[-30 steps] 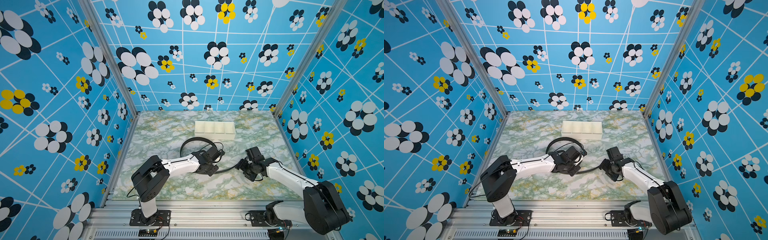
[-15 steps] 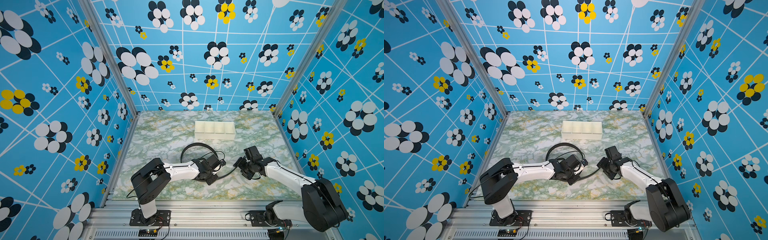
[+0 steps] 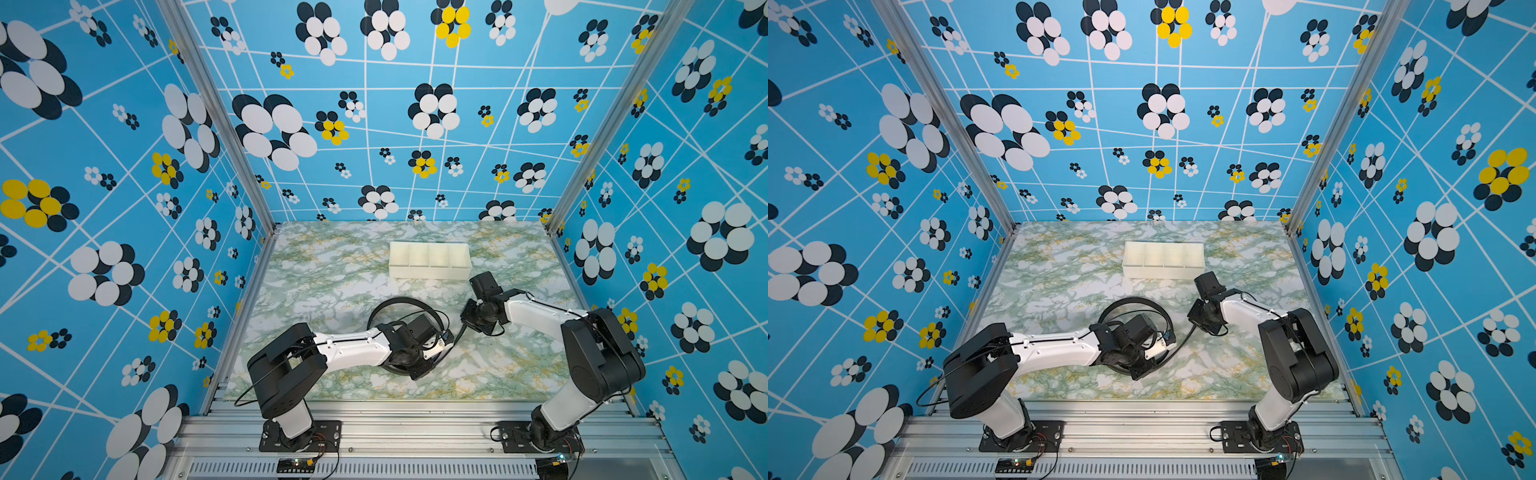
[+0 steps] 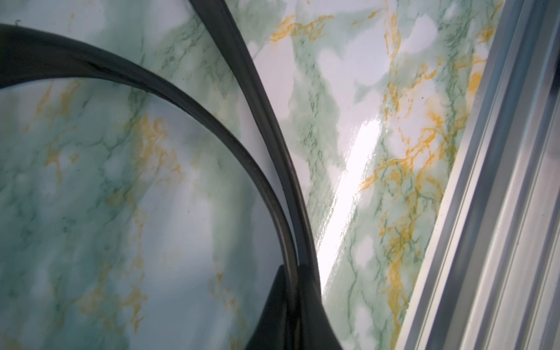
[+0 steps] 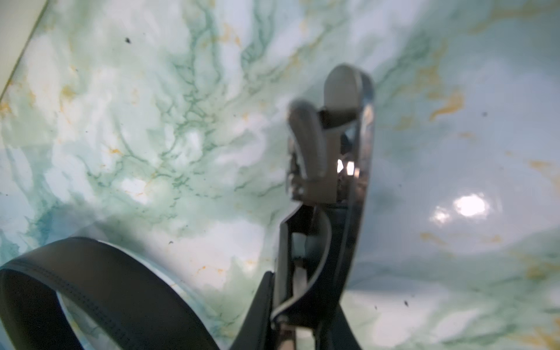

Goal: Place the belts into the storage roll
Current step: Roll the belt at the center of the board.

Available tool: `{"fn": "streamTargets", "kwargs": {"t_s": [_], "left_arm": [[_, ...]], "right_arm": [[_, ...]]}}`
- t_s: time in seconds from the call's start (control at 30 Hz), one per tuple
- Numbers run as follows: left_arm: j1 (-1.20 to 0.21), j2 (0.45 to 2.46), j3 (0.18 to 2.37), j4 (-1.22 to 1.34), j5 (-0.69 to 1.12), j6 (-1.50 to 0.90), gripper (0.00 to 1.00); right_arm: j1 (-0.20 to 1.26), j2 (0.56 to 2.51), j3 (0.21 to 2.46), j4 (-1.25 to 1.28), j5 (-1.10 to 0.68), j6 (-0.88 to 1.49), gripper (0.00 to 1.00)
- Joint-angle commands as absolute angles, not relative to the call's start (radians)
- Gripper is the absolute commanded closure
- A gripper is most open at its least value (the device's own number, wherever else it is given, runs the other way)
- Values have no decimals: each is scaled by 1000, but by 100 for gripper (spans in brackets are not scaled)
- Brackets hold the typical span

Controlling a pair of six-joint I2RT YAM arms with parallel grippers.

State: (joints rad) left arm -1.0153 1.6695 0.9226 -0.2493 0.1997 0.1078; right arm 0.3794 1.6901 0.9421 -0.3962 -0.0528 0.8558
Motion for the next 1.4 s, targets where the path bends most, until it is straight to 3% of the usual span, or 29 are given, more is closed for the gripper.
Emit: {"fn": "streamTargets", "kwargs": {"t_s": [0.0,0.23,0.53,0.6,0.7,0.8,0.87,1.03,1.23,1.37], "left_arm": [[-1020,1671,913,-257,256,141,90],[-1033,1681,887,-247,290,160,88],[-1048,1691,868,-211,290,175,86],[-1048,1705,873,-209,285,176,86],[-1048,1723,876,-193,285,173,83],[-1048,1716,867,-154,281,161,72],[-1048,1703,868,-135,287,148,59],[-1048,1607,831,-35,222,120,45],[-1020,1481,841,19,123,99,39],[-950,1504,918,-20,103,98,37]], "right_arm": [[383,1764,1027,-486,35,738,99],[383,1915,1233,-536,29,591,100],[424,2051,1412,-426,-329,467,87],[443,2036,1410,-420,-377,424,80],[421,1988,1354,-394,-406,464,50],[341,1920,1241,-288,-500,563,37],[292,1856,1163,-239,-521,594,26],[245,1689,1040,-259,-444,583,23],[249,1559,894,-272,-412,543,23],[283,1485,775,-238,-422,547,20]]}}
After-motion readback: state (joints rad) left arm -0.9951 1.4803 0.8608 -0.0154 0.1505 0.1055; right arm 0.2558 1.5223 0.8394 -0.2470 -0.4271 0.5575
